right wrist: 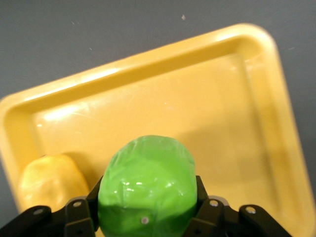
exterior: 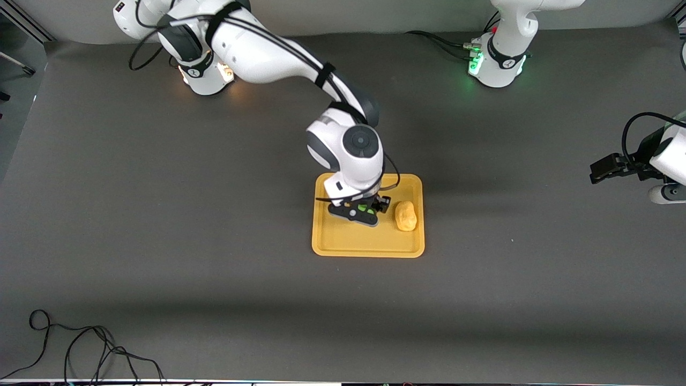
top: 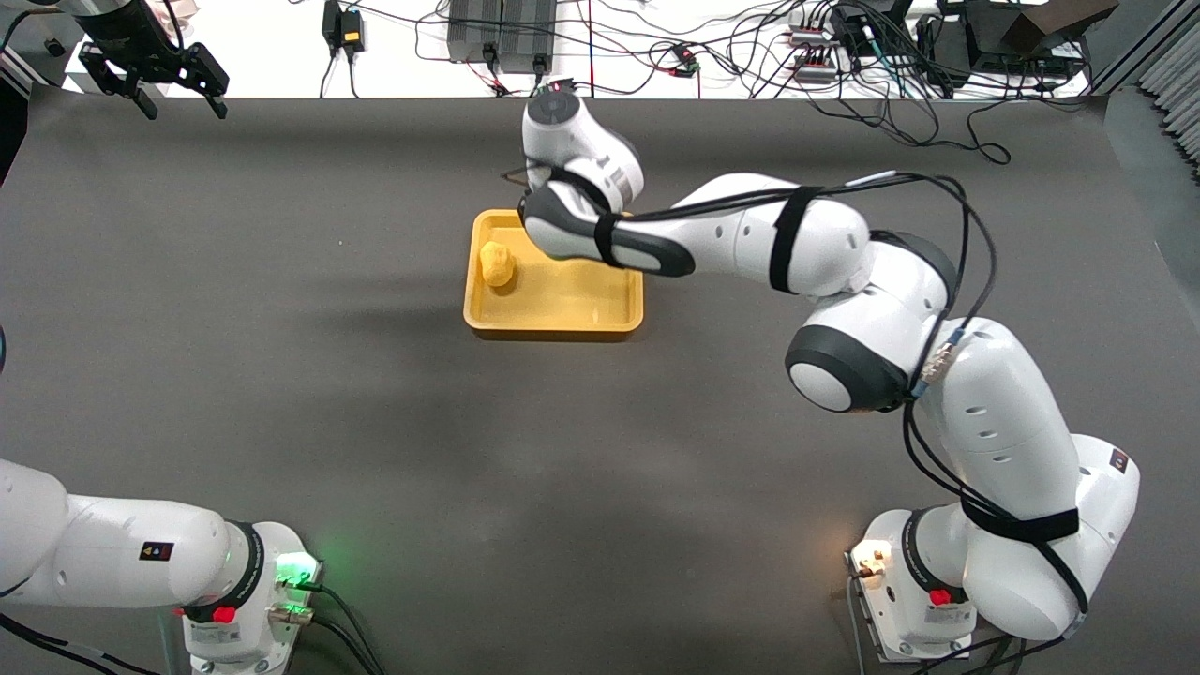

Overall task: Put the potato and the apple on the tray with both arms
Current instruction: 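Lower the apple onto the tray beside the potato and open the right gripper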

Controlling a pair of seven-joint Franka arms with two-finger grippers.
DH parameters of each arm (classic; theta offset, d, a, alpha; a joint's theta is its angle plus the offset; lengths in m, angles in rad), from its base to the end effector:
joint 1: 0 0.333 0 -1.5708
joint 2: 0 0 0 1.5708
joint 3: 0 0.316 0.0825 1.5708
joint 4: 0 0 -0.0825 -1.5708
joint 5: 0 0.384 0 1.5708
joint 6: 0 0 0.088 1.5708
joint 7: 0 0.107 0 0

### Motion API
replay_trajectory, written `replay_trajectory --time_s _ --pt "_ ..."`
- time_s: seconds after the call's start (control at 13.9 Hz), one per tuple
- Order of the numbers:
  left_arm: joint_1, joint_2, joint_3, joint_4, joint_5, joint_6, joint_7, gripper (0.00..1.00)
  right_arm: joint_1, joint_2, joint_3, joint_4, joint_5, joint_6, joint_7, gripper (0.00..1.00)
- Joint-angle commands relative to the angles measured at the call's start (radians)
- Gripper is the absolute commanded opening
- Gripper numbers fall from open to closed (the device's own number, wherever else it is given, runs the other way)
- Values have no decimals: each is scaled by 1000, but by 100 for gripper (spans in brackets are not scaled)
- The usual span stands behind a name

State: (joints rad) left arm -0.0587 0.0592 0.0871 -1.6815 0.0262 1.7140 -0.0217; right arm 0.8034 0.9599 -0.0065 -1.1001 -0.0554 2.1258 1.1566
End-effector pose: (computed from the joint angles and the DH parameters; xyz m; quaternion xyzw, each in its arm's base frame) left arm 0.5783 0.0177 0.5508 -0.9995 -0.0230 0.0133 0.0155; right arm 0.5449 0.5564 0.2382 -0.9856 0.1637 -0.0405 0.0124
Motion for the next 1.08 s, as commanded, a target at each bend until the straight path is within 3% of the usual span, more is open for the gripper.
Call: replay_trajectory --time_s 0.0,0.79,0.86,0.93,1.01 --pt "3 5 -1 8 -8 -20 17 100 39 37 -7 -27 -29 69 67 58" --pt "3 5 -1 8 -9 -22 17 100 31 48 -29 -47 -47 91 72 59" --pt "3 5 -1 8 -9 -22 17 100 31 49 -29 -49 -46 91 75 74" --pt "3 5 -1 8 -8 -22 17 100 27 49 -27 -47 -44 91 80 100" --pt "2 5 -1 8 -8 -22 17 100 26 43 -29 -44 -41 88 74 100"
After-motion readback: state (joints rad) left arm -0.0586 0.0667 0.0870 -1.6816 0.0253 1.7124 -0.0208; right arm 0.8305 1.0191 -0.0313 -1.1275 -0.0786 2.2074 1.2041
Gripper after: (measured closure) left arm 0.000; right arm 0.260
